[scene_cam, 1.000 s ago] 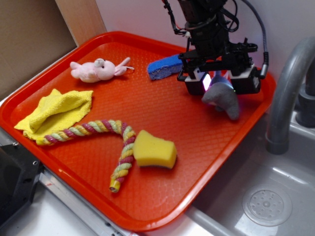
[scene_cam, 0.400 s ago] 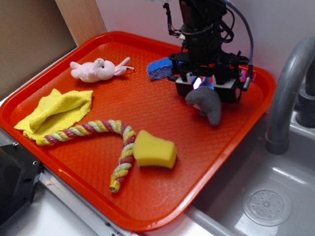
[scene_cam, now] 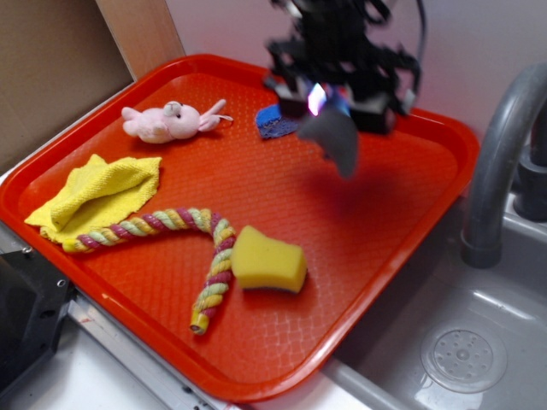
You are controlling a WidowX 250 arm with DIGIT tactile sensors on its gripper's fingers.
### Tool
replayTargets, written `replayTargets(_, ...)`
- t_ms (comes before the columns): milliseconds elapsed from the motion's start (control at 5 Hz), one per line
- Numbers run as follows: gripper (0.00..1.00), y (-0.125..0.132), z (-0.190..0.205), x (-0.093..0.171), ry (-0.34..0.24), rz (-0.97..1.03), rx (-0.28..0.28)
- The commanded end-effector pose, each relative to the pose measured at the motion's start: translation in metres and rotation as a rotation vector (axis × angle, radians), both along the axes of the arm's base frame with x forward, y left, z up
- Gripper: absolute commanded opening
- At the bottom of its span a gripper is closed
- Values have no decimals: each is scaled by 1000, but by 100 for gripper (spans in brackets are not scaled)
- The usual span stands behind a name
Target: Grab the gray animal.
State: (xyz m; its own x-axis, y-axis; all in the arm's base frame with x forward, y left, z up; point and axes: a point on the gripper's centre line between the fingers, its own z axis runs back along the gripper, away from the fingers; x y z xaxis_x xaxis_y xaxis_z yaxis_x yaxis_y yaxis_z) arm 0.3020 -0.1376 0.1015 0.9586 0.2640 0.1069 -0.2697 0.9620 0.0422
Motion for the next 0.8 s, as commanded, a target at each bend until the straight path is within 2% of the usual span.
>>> replayTargets(0, 0, 54, 122, -39, -172, 28, -44)
replayTargets(200, 0, 92, 143, -64, -170, 11, -18)
replayTargets(400, 0, 111, 143, -76, -205, 103, -3)
replayTargets(600, 0, 111, 133, -69, -140, 104, 1)
